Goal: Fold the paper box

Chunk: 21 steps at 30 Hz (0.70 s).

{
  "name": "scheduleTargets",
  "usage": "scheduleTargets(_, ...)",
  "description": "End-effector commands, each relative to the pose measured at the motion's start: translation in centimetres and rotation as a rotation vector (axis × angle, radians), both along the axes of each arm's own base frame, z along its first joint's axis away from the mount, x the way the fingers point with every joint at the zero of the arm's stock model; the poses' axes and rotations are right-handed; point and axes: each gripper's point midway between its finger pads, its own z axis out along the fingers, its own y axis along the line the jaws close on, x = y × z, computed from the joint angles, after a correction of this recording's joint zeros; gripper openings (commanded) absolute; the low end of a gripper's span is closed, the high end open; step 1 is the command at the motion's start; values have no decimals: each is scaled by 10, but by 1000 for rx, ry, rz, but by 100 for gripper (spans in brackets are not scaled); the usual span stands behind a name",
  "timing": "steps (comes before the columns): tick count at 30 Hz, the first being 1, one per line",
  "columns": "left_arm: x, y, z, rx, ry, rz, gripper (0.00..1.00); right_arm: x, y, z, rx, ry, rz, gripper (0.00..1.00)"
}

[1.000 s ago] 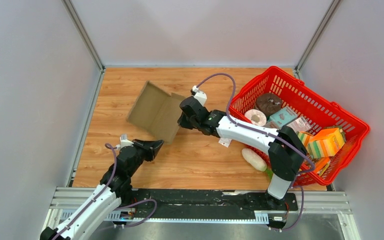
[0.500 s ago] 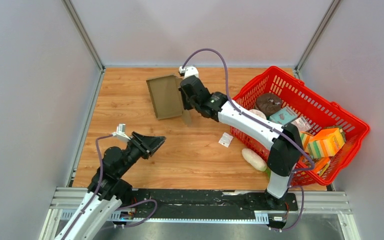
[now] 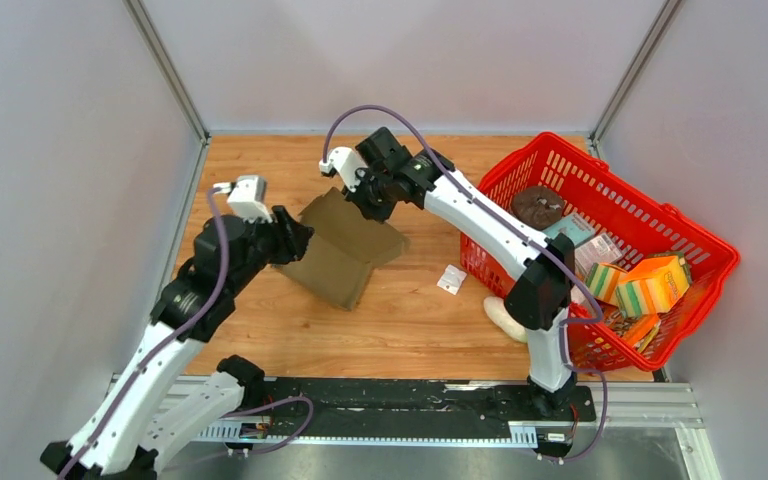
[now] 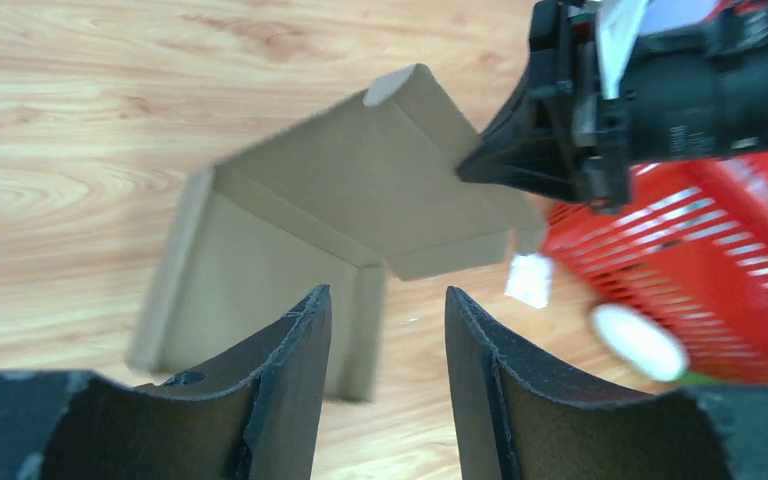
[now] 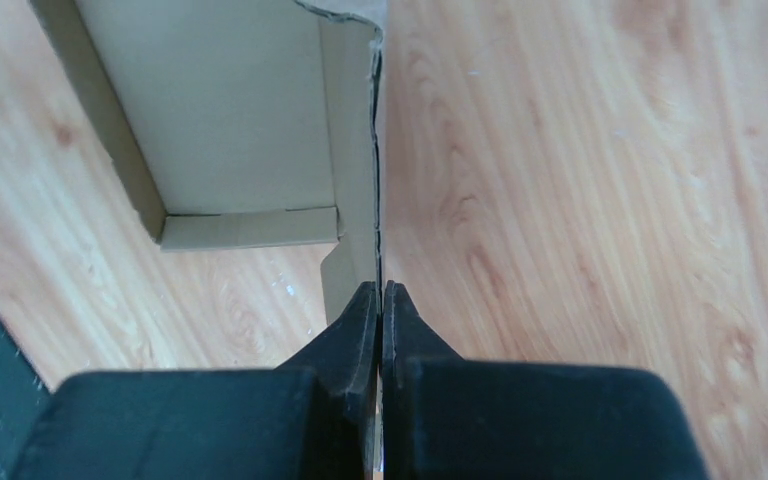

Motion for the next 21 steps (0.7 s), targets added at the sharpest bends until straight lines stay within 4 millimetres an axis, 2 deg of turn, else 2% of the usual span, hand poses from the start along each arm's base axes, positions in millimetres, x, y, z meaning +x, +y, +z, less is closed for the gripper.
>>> scheduleTargets(1, 40, -5, -16, 282, -94, -72, 54, -21, -10, -7, -9, 139, 191, 0)
scheduleTargets(3, 55, -3, -21, 353, -104, -58, 53, -23, -10, -14, 7, 160, 220, 0)
scheduleTargets(4, 64, -5, -31, 386, -92, -65, 54, -22, -11, -14, 9, 160, 224, 0)
scheduleTargets(7, 81, -10, -37, 471, -130, -94, 54, -22, -13, -13, 25, 183, 244, 0)
scheduleTargets(10, 101, -4, -35, 555, -134, -49, 53, -22, -17, -13, 40, 191, 253, 0)
scheduleTargets(11, 105, -2, -32, 598, -137, -52, 53, -22, -18, -13, 45, 196, 253, 0)
scheduleTargets(15, 114, -22, -30, 636, -154, -172, 55, -20, -24, -11, 63, 206, 245, 0)
scheduleTargets(21, 124, -41, -37, 660, -158, -278, 52, -24, -23, -4, 93, 199, 261, 0)
